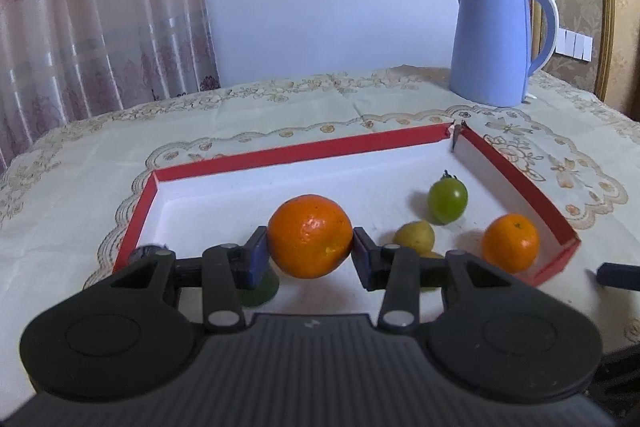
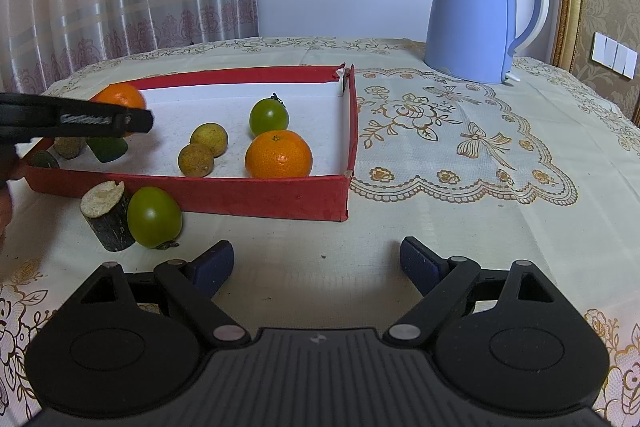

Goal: Organize fruits
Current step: 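Carry the orange into the tray and open the left gripper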

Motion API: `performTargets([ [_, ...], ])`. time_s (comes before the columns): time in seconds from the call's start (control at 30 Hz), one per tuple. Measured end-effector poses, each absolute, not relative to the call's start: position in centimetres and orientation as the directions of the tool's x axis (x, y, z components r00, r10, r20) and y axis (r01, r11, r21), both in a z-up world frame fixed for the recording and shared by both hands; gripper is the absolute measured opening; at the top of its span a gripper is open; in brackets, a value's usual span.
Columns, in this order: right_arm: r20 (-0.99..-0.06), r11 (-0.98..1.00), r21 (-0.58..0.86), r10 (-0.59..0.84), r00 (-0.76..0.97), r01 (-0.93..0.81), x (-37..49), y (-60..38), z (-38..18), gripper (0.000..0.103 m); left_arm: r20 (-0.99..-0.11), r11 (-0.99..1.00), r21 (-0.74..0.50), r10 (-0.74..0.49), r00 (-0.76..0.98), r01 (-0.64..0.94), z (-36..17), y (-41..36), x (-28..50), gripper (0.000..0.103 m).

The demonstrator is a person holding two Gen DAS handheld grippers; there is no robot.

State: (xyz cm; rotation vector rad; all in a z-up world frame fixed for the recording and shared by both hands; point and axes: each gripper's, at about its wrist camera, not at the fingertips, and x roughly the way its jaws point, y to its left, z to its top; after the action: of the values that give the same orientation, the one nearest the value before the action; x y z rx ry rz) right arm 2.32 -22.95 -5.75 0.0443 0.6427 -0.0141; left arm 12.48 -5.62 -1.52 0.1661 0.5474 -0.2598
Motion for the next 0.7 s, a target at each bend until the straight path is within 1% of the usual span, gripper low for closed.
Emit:
performTargets([
  [0.13, -0.599, 0.999, 0.037, 0.001, 0.8, 0.027, 2.3, -23.0, -5.7, 0.091, -0.565, 0.957, 0.045, -0.213, 0.797, 0.288, -2.1, -5.7, 14.1, 0.04],
  [0.47, -0.6, 0.999, 0.037, 0.001, 0.8, 0.027, 2.3, -23.0, -5.7, 0.091, -0.577, 0.956, 0.06, -0.202, 0.792, 0.287, -2.6, -6.0, 15.0, 0.041],
  [0.5, -0.6, 0.999, 0.037, 0.001, 0.8, 0.027, 2.3, -22.9, -5.7, 0.091, -0.575, 0.955, 0.061, -0.203, 0.792, 0.289, -2.6, -6.0, 14.8, 0.045],
  [0.53, -0.6, 0.999, 0.037, 0.001, 0.8, 0.027, 2.3, -23.0, -5.7, 0.091, -0.571, 0.956, 0.061, -0.203, 0.796, 0.288, -2.5, -5.9, 14.6, 0.054],
  [0.57, -0.6, 0.999, 0.037, 0.001, 0.8, 0.027, 2.3, -23.0, -5.7, 0.091, -0.564, 0.956, 0.062, -0.202, 0.801, 0.285, -2.3, -5.8, 14.3, 0.059],
  [0.6, -0.6, 0.999, 0.037, 0.001, 0.8, 0.027, 2.3, -22.9, -5.7, 0.091, -0.554, 0.958, 0.062, -0.2, 0.808, 0.28, -2.1, -5.6, 13.9, 0.069],
  [0.63, -0.6, 0.999, 0.037, 0.001, 0.8, 0.027, 2.3, -22.9, -5.7, 0.091, -0.541, 0.96, 0.065, -0.197, 0.817, 0.274, -2.0, -5.4, 13.4, 0.073],
  [0.7, -0.6, 0.999, 0.037, 0.001, 0.8, 0.027, 2.3, -22.9, -5.7, 0.091, -0.522, 0.961, 0.081, -0.187, 0.832, 0.266, -1.6, -4.9, 12.2, 0.075],
])
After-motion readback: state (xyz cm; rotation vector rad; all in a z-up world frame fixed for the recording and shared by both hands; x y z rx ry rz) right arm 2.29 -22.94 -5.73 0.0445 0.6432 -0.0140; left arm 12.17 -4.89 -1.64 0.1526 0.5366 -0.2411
